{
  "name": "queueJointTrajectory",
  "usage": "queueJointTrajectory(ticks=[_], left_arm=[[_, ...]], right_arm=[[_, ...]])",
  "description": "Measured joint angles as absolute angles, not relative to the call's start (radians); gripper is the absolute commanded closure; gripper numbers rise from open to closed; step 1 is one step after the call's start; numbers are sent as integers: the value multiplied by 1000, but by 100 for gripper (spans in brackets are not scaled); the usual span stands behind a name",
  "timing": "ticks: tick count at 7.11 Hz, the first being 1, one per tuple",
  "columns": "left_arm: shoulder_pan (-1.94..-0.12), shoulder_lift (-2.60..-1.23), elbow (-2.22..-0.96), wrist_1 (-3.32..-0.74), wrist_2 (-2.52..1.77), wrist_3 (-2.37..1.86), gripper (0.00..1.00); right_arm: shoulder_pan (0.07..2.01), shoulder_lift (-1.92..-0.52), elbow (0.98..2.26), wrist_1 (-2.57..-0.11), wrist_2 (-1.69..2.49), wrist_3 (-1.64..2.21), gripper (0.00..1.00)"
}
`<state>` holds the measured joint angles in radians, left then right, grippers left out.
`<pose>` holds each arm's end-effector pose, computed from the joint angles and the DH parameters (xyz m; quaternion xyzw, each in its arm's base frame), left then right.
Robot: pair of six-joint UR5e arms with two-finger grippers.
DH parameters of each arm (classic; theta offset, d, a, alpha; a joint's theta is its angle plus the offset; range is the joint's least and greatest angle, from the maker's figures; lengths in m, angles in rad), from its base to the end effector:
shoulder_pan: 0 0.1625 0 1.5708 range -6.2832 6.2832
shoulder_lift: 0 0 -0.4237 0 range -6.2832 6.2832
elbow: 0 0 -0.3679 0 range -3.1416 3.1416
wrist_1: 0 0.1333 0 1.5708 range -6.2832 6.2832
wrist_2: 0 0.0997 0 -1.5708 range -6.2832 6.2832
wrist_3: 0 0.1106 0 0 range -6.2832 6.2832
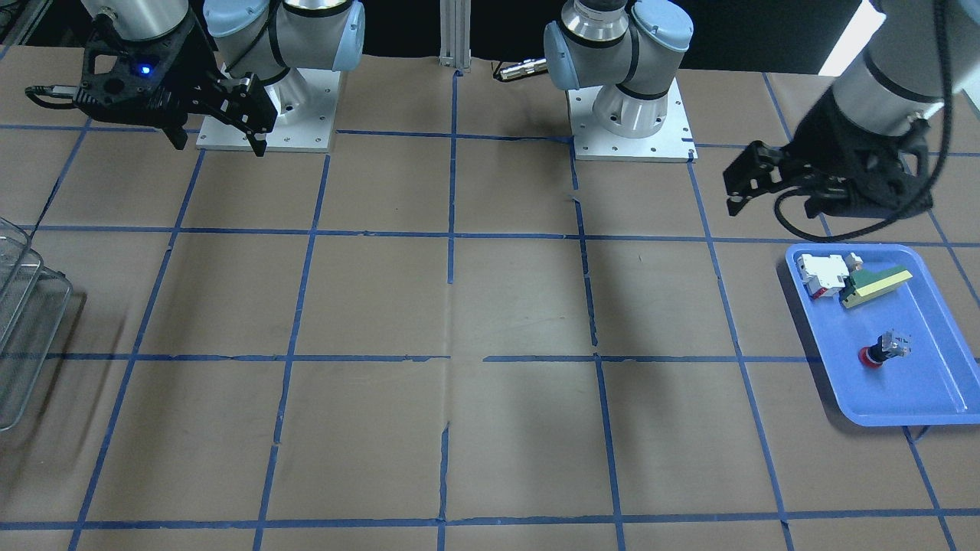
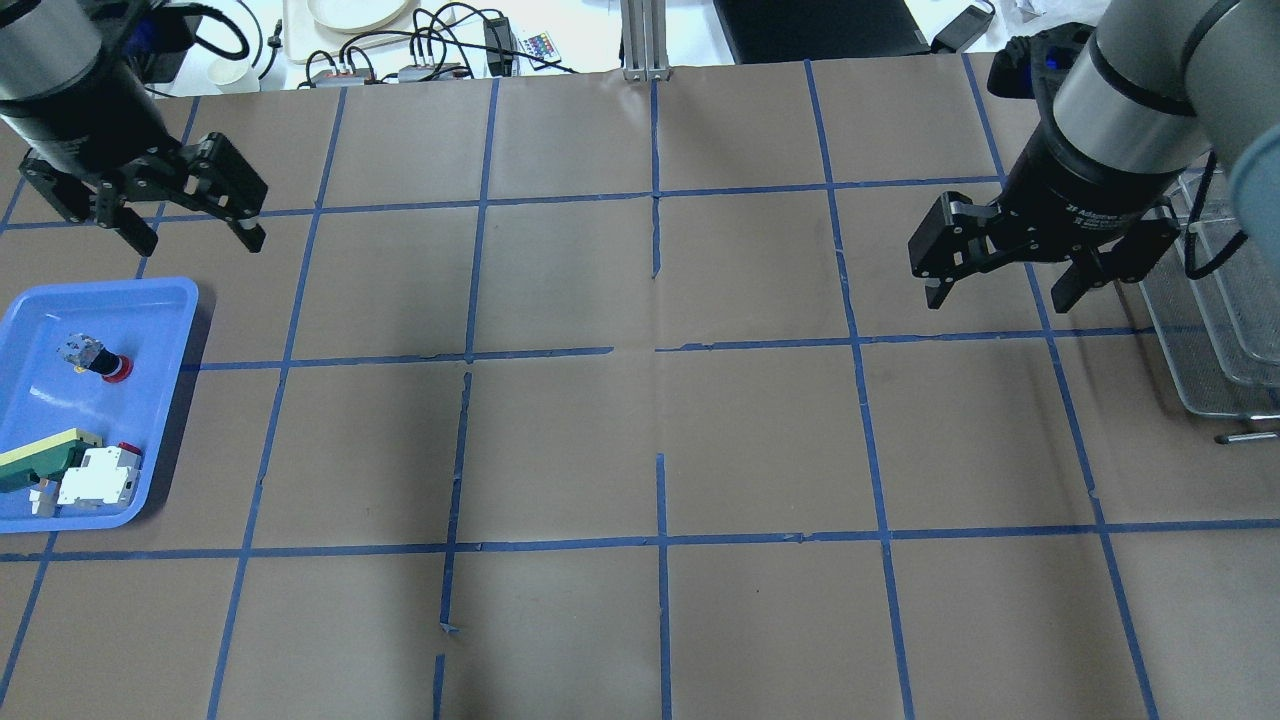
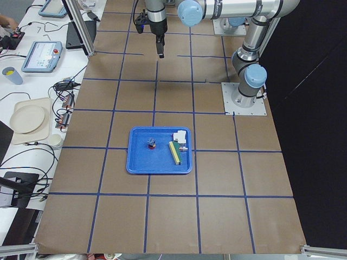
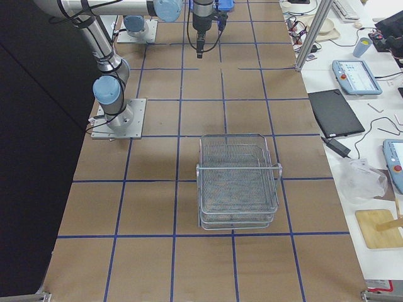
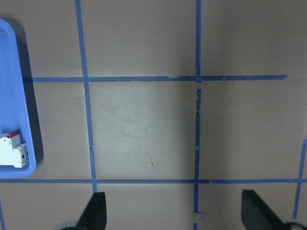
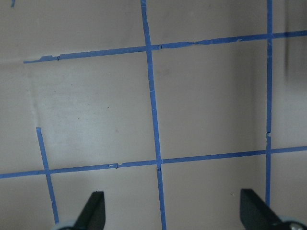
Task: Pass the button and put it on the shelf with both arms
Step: 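Move the open left gripper toward the red-capped button in the blue tray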
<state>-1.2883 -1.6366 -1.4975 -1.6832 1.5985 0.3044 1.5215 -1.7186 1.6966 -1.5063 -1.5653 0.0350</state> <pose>0.0097 -0.5005 0.4676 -0.0117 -0.9985 -0.0542 0.0019 0.1140 -0.4064 0.4749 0.0422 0.9989 0.0212 0.0029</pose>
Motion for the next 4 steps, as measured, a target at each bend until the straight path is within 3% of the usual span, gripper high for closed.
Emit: queueJointTrajectory(ticks=[4], left_arm=[[-1117,-1741,-1512,-1575,1599,523,0]], right_arm=[[1522,-1717,1701,-1514,-1556,24,0]])
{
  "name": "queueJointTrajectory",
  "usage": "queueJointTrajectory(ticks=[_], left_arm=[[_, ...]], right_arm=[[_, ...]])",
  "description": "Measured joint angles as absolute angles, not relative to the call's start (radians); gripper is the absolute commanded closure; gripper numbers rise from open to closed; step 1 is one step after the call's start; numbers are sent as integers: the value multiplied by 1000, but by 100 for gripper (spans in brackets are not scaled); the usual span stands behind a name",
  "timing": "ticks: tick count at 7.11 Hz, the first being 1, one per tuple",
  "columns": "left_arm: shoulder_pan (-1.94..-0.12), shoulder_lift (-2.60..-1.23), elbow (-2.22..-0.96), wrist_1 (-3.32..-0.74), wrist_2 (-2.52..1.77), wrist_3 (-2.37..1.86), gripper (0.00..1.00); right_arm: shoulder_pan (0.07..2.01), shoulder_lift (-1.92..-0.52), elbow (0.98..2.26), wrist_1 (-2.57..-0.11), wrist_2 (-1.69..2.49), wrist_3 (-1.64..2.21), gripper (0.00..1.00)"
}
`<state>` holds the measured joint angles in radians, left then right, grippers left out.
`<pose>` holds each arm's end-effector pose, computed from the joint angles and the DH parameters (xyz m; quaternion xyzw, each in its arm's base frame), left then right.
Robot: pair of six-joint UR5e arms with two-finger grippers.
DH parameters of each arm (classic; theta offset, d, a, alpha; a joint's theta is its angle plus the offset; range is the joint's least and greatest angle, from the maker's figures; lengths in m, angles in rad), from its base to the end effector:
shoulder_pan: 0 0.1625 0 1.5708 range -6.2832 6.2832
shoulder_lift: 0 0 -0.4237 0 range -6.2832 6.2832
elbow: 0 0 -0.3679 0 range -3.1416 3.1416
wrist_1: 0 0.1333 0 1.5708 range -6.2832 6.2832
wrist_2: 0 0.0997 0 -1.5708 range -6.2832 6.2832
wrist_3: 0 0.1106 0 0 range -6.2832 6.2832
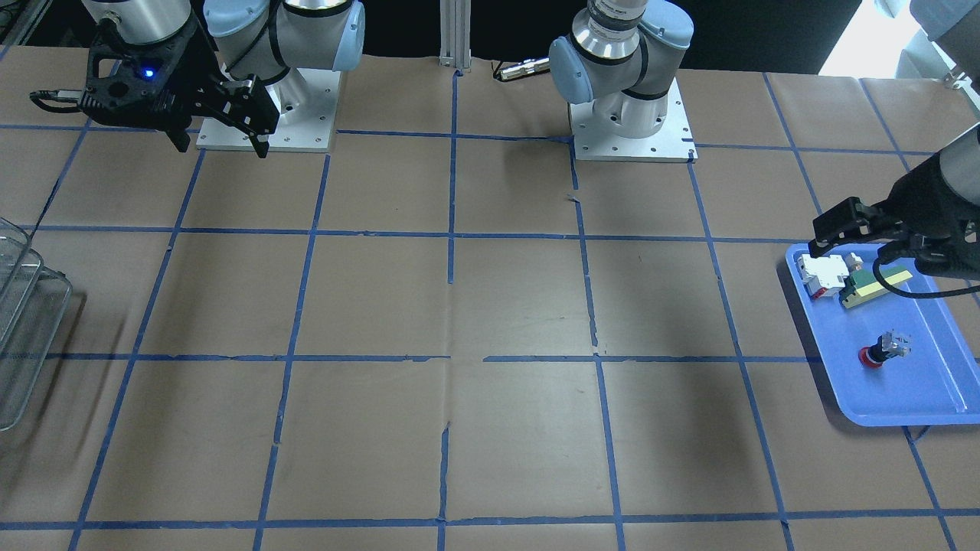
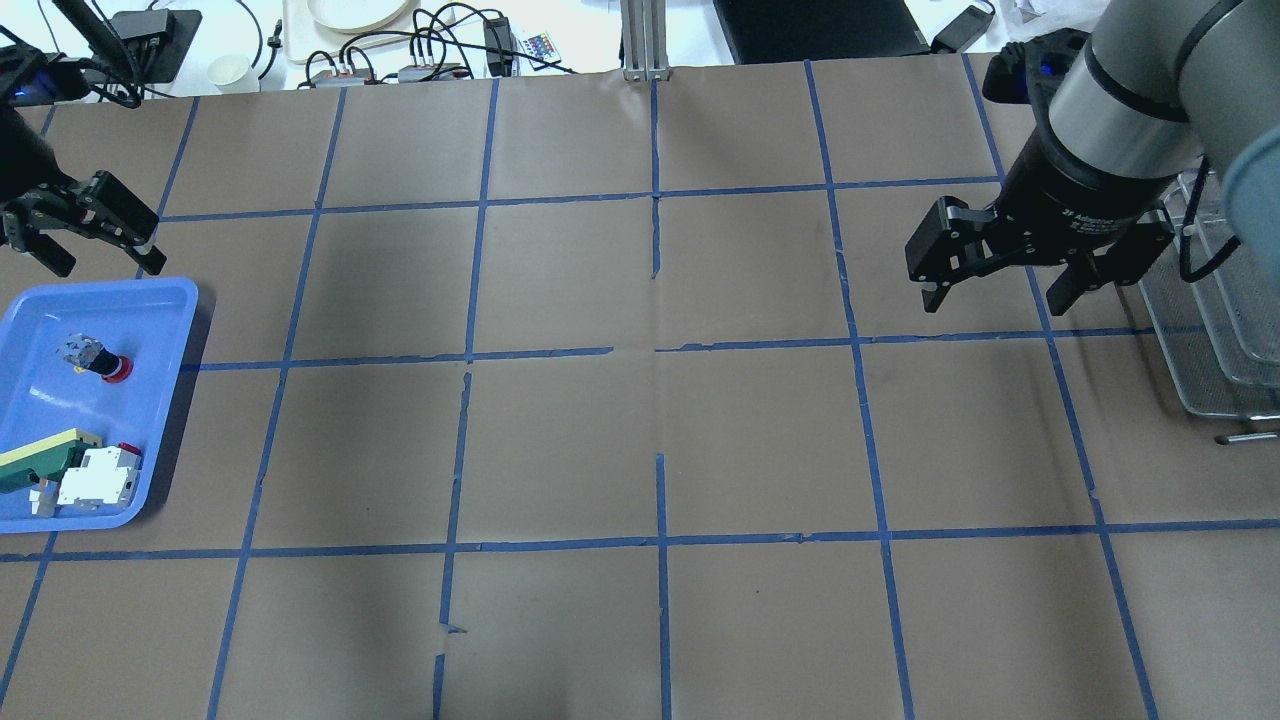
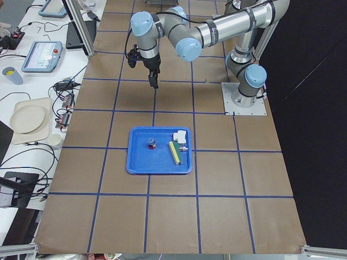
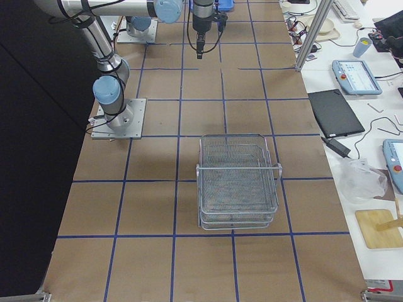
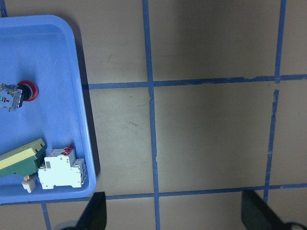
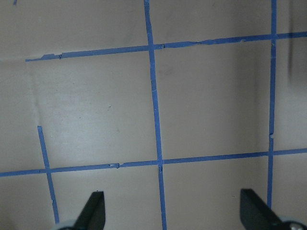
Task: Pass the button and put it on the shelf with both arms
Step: 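Move the open left gripper toward the red-capped button in the blue tray, then lower the left gripper onto the red-capped button and close it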
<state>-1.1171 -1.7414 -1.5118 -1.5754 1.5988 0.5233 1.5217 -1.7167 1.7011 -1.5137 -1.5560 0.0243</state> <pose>0.1125 -0.5278 0.4177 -0.0355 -0.9976 -0.0578 0.0149 0.1151 -0.4074 0.4728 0.0368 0.9991 0.0207 0.0077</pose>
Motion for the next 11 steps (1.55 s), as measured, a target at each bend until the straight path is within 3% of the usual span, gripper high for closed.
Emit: queueJointTrajectory(ticks=[7,11], left_arm=[[-871,-2022,-1502,-1145,1583,1031,0],[-843,-2056,-1566,-1098,1573,1089,0]], right_arm=[[1522,-1717,1703,-1523,-1551,28,0],[1519,-1717,1701,-1527,-1551,27,0]])
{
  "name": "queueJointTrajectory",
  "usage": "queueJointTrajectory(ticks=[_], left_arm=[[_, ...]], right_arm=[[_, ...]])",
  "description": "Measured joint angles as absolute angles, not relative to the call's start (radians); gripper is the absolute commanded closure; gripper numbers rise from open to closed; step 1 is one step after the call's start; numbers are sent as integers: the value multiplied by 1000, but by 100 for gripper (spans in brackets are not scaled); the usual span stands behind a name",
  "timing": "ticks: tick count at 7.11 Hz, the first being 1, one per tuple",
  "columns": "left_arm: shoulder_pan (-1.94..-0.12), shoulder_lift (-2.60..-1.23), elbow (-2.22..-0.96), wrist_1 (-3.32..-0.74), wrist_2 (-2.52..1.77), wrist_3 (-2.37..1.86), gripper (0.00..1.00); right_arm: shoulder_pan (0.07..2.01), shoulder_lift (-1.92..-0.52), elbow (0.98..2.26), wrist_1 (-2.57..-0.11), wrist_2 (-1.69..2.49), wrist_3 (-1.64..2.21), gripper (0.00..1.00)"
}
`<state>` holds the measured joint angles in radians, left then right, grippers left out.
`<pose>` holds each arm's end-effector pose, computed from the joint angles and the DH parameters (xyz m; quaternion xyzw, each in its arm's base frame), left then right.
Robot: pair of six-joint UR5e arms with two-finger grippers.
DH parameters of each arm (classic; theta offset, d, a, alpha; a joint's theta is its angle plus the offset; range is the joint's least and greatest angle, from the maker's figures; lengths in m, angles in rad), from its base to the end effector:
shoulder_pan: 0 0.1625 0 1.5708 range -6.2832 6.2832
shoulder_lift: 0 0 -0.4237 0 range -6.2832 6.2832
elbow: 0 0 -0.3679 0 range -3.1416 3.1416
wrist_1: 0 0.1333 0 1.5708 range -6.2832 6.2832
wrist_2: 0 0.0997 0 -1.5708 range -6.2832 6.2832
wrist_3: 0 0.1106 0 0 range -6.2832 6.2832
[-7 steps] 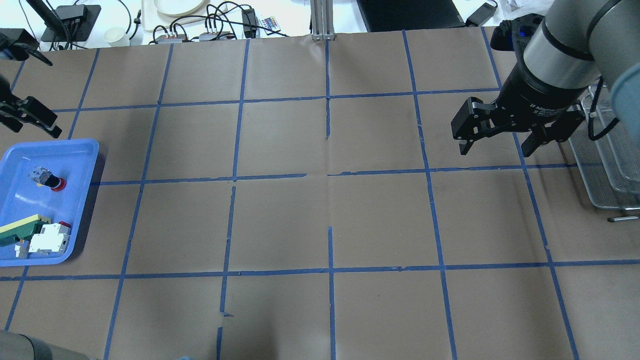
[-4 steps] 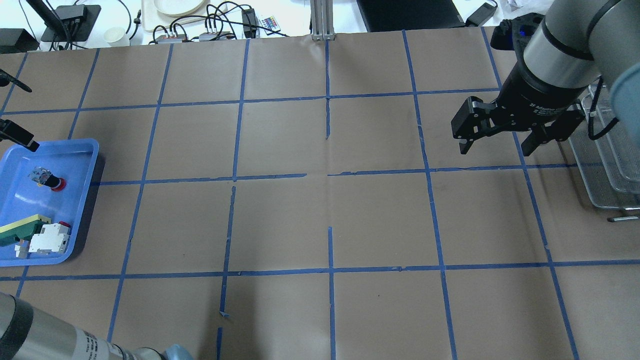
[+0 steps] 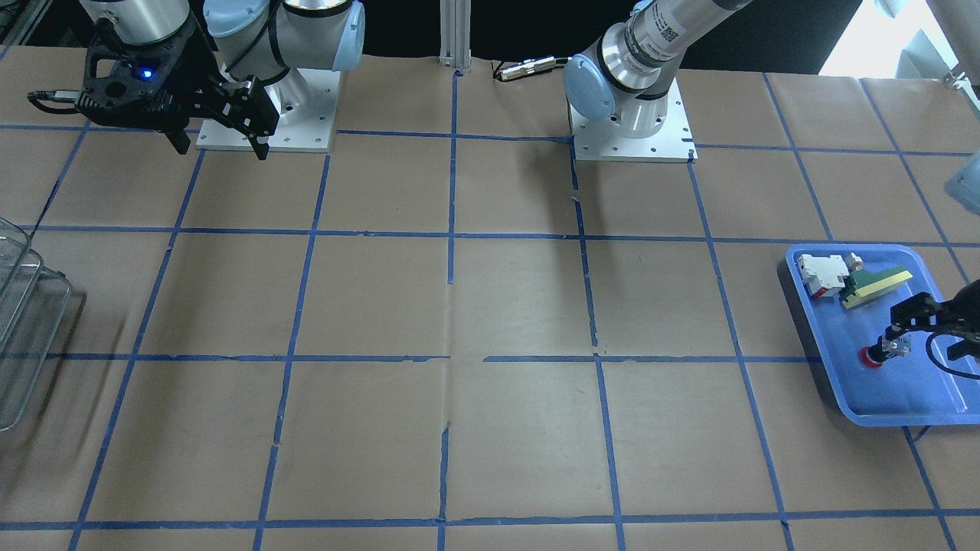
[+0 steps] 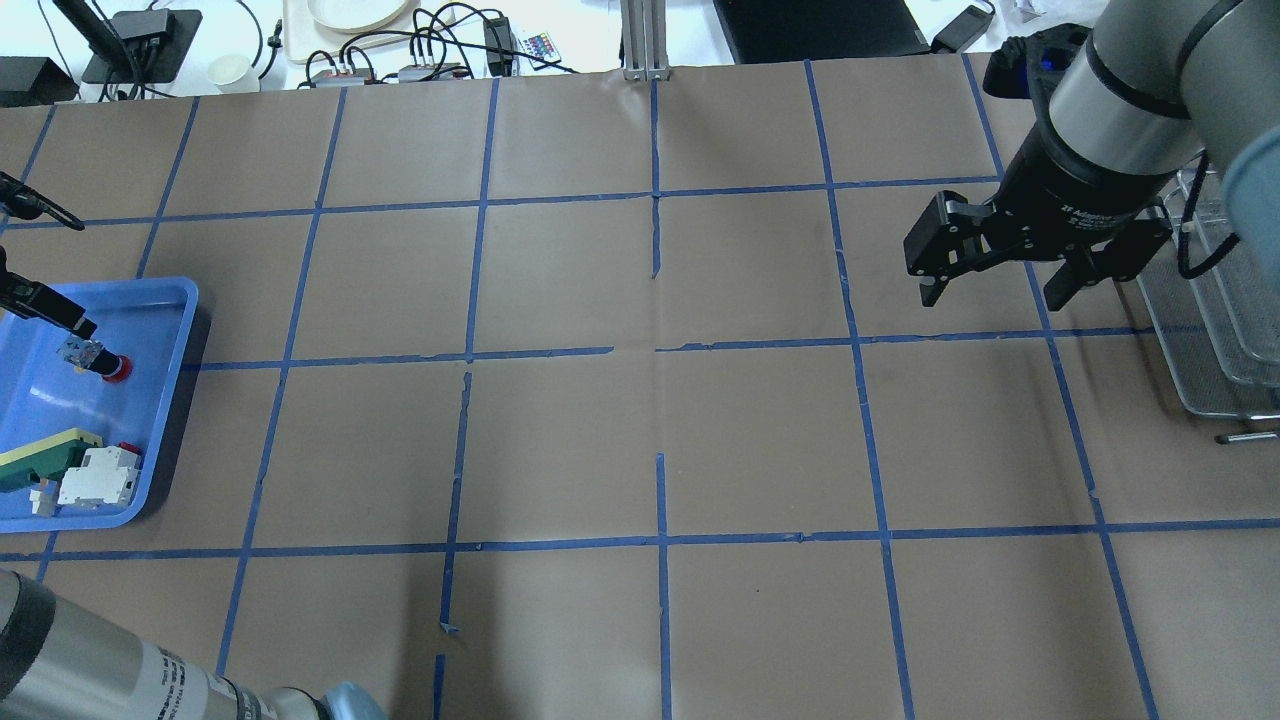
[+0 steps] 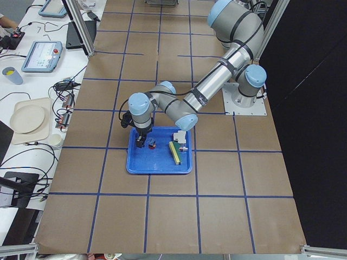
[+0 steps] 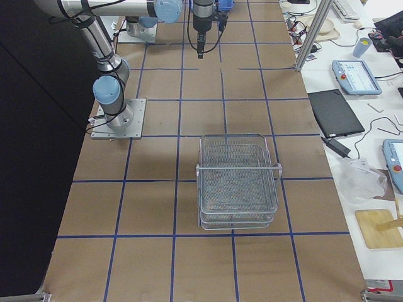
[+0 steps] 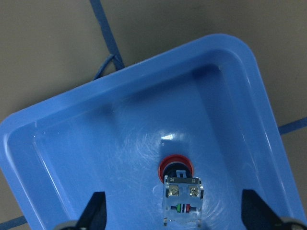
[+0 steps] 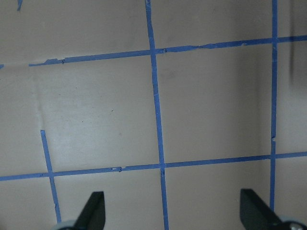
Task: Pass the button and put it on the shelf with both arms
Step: 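Lower the left gripper onto the red-capped button and close it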
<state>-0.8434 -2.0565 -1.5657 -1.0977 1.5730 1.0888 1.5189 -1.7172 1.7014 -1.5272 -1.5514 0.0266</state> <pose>0.3148 -0.5537 0.2558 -0.1797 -0.9837 -0.0032 0.0023 0.1144 -0.4091 0.4742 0.0394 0.9991 0.0138 0.0099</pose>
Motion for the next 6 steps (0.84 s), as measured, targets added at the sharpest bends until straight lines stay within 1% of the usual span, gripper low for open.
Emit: queueJointTrajectory(ticks=[4,5,6], left_arm=[[-842,-2053,-1615,-1094,1574,1116,5],[-842,-2055,-1618,-1089,1574,1136,17],[-842,-2056,-1620,-1082,1575,1151,38]], right_arm=[[1515,-1718,1701,-1535,-1557,36,0],[1514,-1718,1701,-1535,-1554,36,0],[1514,-1718,1701,-1535,-1553,37,0]])
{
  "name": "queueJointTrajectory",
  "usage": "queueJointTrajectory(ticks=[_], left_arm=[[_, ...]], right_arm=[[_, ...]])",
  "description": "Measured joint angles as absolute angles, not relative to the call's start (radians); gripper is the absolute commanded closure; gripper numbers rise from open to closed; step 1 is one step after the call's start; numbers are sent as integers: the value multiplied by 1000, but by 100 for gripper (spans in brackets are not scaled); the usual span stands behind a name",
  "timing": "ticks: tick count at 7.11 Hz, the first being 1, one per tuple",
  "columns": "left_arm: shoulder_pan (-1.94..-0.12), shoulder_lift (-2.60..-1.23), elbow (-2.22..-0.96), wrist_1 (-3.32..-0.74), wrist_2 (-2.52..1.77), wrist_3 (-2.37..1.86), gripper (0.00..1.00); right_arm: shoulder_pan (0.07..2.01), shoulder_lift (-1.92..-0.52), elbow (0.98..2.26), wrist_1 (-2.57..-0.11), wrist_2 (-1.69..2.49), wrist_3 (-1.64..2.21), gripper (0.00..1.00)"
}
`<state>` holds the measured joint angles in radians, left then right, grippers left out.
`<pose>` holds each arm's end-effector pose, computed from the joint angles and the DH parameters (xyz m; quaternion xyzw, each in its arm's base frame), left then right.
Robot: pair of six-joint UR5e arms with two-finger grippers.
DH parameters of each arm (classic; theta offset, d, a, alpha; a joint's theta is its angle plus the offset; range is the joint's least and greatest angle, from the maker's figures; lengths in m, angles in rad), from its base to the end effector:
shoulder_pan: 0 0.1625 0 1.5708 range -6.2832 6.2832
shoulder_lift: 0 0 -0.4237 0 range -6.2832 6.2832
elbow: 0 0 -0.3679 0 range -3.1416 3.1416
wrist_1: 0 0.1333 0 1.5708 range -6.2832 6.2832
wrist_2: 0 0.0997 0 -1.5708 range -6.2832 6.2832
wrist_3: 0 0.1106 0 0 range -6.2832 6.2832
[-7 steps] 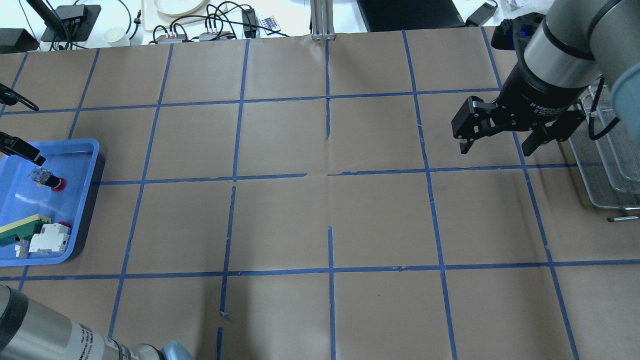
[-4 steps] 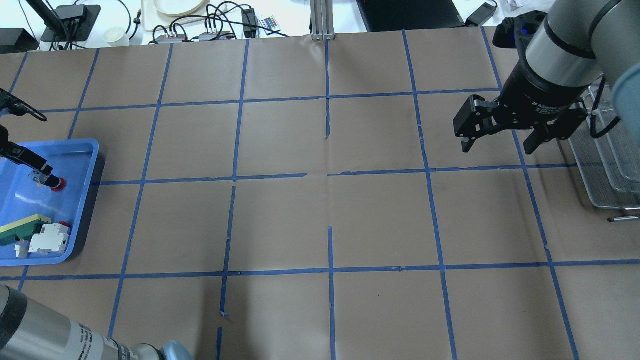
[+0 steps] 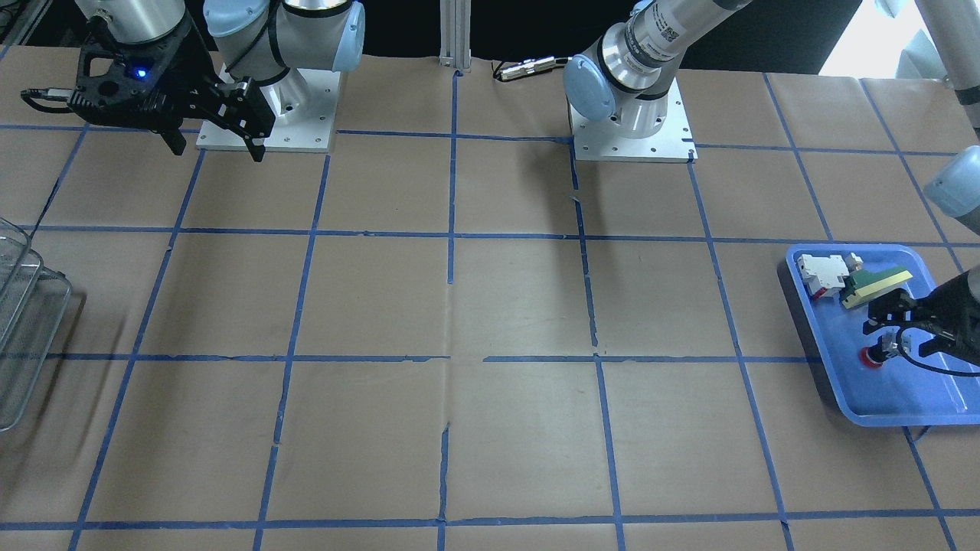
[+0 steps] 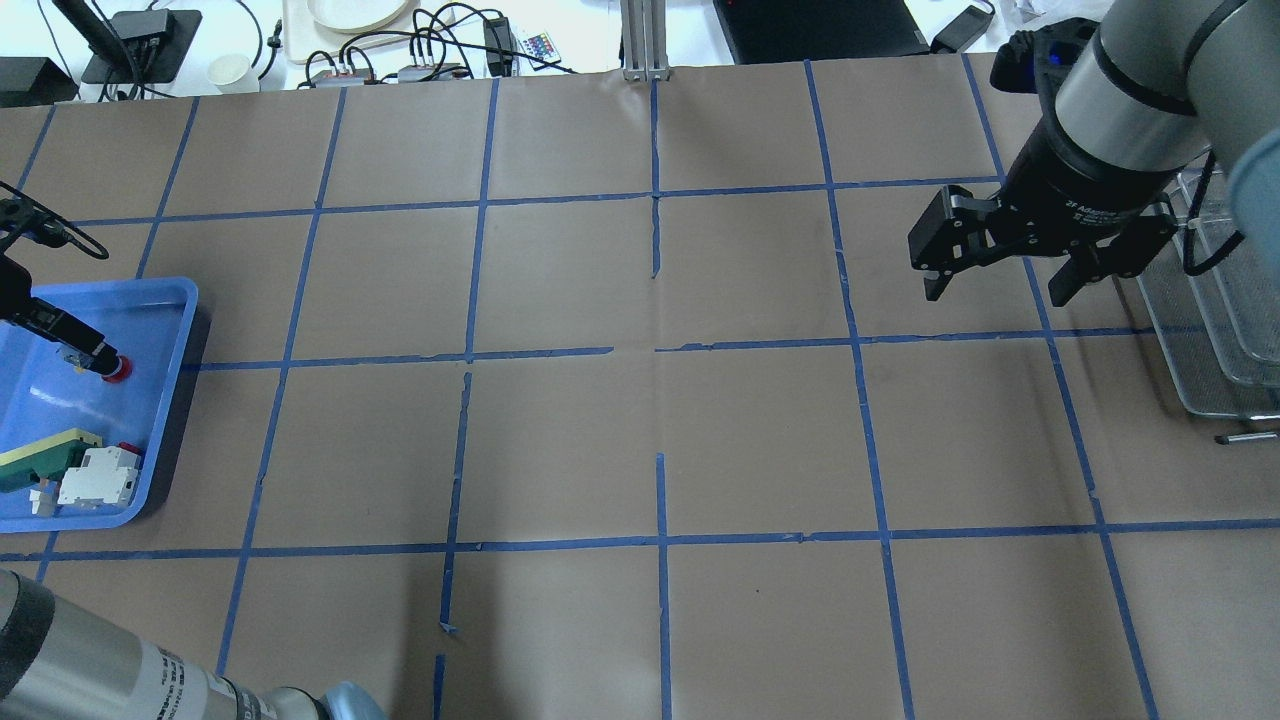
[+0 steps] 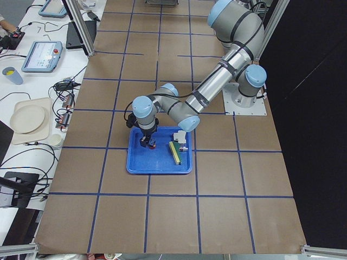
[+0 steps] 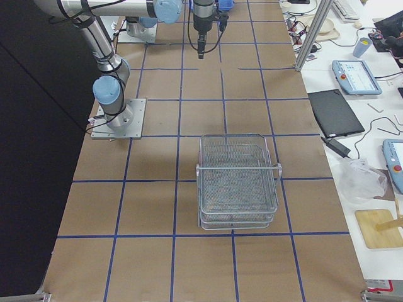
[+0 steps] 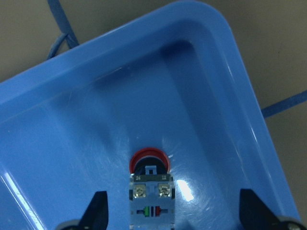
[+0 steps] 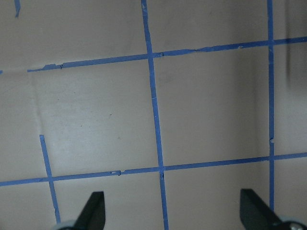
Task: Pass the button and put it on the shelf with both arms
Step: 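Lower the left gripper onto the red-capped button and close it, then lift the button with the left gripper toward table center while the right gripper approaches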
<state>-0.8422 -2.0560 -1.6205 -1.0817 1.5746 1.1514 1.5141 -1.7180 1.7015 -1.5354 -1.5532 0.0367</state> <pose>0.3061 -0.5426 0.2347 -0.2098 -0.9775 -0.0150 0.0174 0.1122 -0.4103 0.4752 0.0468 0.9988 0.0094 0.0089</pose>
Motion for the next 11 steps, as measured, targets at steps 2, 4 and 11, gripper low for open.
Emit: queueJointTrajectory(ticks=[2,4,11], left_arm=[[-842,-2057,-1623,-1078,1580,1167,79],[-826,-2058,-1624,-1085,1583,1174,82],[-988,-1743,-1649,-1564,1357,951,83]], right_arm=[[1514,-1718,1703,-1536,-1552,36,0],[1514,-1718,1703,-1535,-1553,36,0],[1493,-1716,1694,-1560,-1476,365,0]])
